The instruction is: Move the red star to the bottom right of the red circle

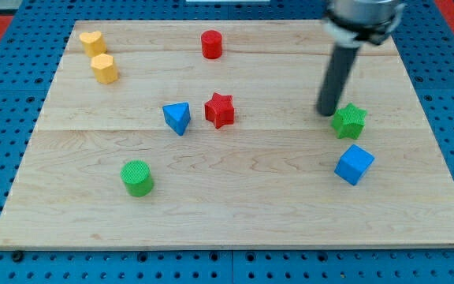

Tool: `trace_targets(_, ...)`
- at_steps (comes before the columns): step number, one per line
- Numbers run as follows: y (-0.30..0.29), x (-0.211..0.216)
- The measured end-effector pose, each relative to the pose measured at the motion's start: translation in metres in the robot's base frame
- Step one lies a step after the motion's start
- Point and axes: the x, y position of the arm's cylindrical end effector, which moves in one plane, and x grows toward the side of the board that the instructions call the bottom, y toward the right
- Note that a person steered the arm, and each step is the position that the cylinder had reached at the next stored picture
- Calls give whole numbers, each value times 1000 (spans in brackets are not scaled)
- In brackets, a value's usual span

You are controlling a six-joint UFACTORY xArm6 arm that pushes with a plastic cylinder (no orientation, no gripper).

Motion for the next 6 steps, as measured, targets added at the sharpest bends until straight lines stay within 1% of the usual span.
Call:
trace_targets(1,-97,24)
trace_targets(2,-142,40)
trace_targets(4,-84,-39)
trace_targets(5,-102,-72)
trace_targets(6,-169,-72)
